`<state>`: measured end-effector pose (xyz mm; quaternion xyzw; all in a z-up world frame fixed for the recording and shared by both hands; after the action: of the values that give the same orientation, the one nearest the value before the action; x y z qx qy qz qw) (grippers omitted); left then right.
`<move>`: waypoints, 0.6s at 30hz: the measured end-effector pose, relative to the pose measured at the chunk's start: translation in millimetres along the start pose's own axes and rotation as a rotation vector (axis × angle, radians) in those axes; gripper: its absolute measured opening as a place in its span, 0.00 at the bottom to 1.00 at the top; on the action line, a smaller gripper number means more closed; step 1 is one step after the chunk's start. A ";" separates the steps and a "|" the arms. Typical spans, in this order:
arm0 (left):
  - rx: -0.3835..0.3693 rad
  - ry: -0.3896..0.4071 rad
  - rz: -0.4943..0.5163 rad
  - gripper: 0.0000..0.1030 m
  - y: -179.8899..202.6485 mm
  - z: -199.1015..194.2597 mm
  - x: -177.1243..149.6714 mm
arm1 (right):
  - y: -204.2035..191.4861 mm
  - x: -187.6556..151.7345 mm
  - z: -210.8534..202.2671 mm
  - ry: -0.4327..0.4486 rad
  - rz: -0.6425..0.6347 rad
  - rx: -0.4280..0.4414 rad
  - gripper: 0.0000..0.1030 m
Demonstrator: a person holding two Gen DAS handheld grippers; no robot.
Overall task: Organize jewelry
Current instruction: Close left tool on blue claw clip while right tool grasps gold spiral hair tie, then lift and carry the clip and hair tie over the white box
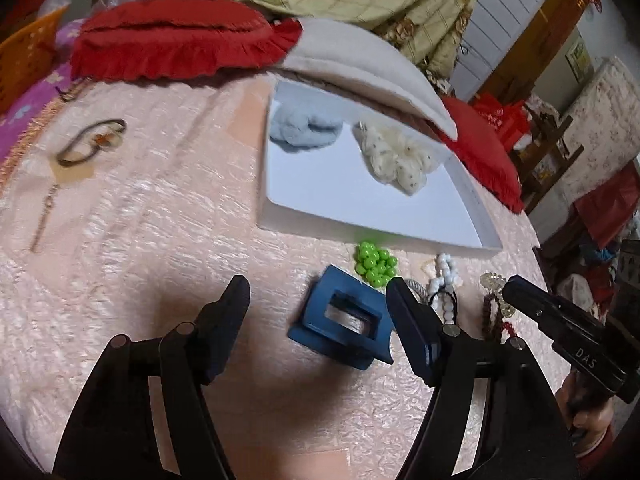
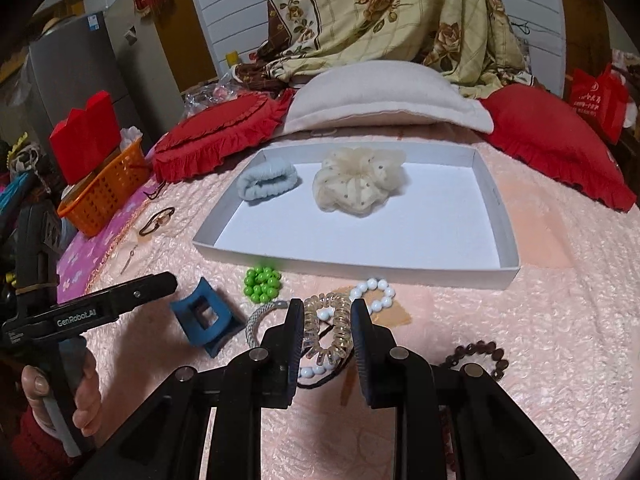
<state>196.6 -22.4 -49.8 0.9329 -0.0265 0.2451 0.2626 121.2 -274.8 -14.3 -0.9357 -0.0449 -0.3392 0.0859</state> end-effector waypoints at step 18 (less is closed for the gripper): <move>-0.031 -0.046 0.068 0.15 23.9 -4.1 -14.6 | 7.6 -11.7 1.8 -0.019 0.048 0.017 0.18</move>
<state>177.7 -42.1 -42.3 0.9326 -0.0679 0.2319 0.2680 114.4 -282.2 -24.2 -0.9389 -0.0258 -0.3278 0.1015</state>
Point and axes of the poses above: each gripper's, at about its wrist camera, not at the fingertips, and z roughly the way its jaws point, y to its right, x to its top, the point moved 1 cm from there along z, roughly the way its jaws point, and after that the axes turned 8 degrees about -z, right-handed, at the moved point
